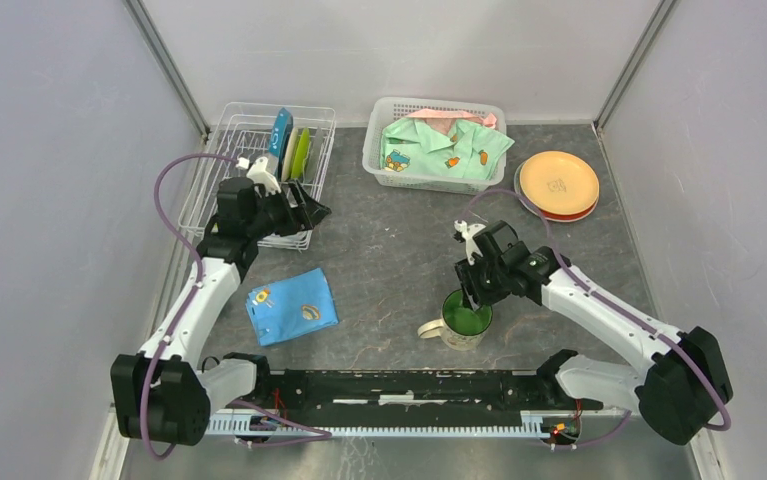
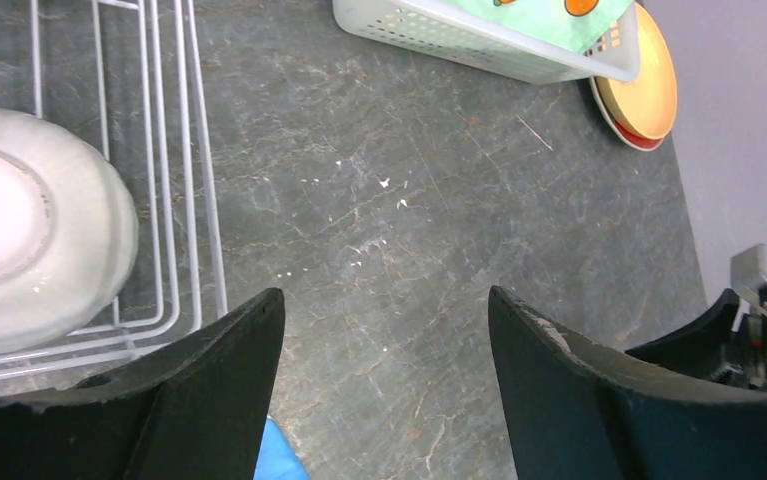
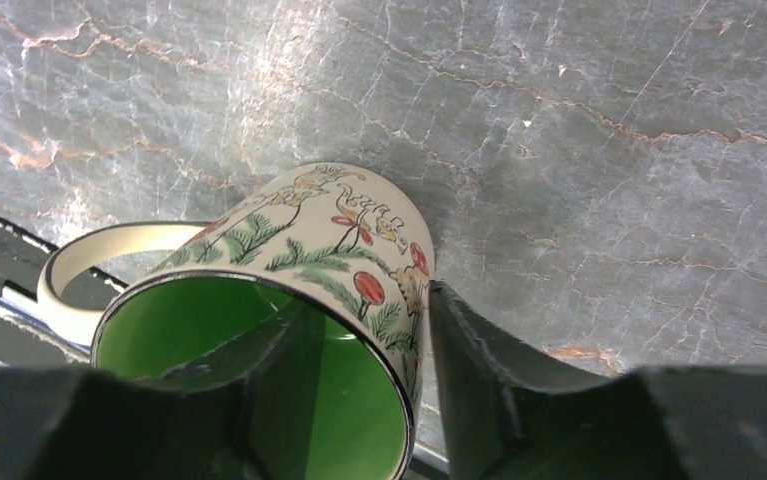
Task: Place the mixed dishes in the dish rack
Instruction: Pick up the cup at the center of the board.
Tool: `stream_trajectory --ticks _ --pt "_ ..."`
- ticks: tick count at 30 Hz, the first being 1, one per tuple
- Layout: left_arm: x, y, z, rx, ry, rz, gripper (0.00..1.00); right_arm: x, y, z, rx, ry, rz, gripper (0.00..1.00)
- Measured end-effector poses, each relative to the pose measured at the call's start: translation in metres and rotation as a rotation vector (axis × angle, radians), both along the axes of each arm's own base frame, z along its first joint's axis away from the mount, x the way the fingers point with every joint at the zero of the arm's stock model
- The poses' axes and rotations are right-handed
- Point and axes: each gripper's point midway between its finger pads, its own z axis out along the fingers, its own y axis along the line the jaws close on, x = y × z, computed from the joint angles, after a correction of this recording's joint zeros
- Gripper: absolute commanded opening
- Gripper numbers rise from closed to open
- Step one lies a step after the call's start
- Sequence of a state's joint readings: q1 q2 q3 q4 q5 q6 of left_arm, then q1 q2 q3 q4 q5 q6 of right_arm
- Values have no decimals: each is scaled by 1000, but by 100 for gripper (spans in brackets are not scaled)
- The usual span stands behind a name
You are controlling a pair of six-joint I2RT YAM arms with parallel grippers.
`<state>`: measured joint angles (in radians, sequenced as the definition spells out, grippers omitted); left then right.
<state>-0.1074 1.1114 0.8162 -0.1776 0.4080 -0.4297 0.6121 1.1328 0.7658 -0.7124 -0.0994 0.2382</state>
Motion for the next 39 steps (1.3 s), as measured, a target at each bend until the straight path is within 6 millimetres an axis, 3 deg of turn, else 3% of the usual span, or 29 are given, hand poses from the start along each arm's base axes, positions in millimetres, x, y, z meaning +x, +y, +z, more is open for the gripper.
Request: stream_trajectory --ticks 8,16,21,28,32,39 --pt "-6 -10 -4 -61 58 -33 73 10 -4 -2 -53 -47 -24 1" --pt "-19 -25 0 -145 112 -97 72 46 4 18 7 -239 -84 0" --pt "-25 -36 15 -229 136 -139 72 74 13 55 147 -491 -119 0" --pt "-31 -52 41 -362 143 -197 72 104 28 102 264 -824 -41 0" --pt "-37 -65 56 -427 139 -254 72 108 39 121 298 -989 68 0" --pt "-60 -95 71 -490 157 -390 73 94 60 145 291 -1284 352 0"
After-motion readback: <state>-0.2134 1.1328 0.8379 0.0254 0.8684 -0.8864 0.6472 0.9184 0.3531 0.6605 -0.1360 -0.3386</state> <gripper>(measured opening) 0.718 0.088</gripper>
